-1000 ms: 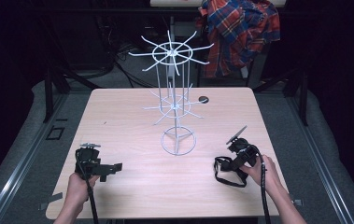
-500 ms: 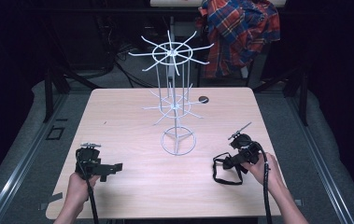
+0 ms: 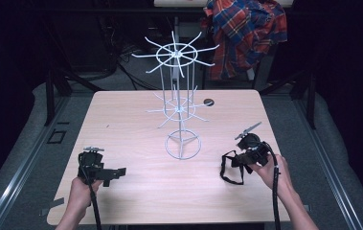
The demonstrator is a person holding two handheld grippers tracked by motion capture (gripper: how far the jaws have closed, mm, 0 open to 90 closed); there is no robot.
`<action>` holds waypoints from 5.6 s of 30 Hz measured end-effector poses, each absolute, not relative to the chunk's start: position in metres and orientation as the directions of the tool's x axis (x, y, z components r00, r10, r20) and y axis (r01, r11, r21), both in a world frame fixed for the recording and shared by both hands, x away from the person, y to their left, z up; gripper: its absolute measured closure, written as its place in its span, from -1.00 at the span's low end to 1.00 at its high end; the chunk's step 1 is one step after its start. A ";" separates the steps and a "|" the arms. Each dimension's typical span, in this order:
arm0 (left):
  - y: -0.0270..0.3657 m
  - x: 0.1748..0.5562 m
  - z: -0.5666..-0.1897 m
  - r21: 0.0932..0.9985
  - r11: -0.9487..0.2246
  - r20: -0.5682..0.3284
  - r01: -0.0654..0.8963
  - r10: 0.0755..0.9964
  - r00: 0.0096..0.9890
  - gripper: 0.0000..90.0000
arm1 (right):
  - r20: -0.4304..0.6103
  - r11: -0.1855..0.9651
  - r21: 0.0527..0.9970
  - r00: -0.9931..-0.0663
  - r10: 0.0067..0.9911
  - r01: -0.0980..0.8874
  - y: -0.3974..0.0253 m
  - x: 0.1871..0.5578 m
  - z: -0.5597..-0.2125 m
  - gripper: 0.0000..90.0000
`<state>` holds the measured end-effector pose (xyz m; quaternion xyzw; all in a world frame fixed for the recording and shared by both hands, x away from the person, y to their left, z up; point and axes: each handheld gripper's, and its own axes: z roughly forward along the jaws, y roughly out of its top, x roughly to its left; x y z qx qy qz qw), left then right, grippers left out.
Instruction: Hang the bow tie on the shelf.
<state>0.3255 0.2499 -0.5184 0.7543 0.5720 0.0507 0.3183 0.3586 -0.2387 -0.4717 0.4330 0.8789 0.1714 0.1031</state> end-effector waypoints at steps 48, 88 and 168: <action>0.249 0.326 -0.520 0.532 -0.146 -0.298 0.834 0.890 0.346 -1.00 | -0.069 0.607 0.459 -0.655 0.752 0.649 -0.216 0.350 -0.419 0.97; 0.249 0.326 -0.520 0.527 -0.152 -0.298 0.836 0.888 0.349 -1.00 | -0.111 0.582 0.551 -0.638 0.762 0.598 -0.191 0.370 -0.379 0.97; 0.251 0.325 -0.521 0.529 -0.145 -0.304 0.836 0.887 0.347 -1.00 | -0.085 0.589 0.544 -0.659 0.748 0.598 -0.146 0.390 -0.393 0.85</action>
